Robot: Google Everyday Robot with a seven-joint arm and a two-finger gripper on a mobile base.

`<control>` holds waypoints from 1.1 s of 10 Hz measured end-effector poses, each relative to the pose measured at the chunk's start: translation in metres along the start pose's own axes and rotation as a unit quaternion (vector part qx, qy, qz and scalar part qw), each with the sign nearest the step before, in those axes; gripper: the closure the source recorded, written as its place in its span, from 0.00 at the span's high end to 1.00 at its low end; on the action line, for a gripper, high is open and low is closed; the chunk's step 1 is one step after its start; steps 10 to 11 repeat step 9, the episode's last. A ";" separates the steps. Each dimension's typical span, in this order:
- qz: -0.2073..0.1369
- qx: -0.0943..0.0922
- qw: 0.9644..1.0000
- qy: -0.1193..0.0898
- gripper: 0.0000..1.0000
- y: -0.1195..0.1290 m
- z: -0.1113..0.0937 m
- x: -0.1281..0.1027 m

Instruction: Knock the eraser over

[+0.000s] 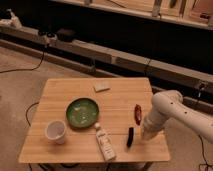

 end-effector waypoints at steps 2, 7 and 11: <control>-0.003 0.040 0.999 0.011 0.00 -0.049 -0.018 0.023; -0.011 0.166 0.985 0.047 0.00 -0.144 -0.112 0.062; -0.010 0.169 0.984 0.048 0.07 -0.144 -0.115 0.063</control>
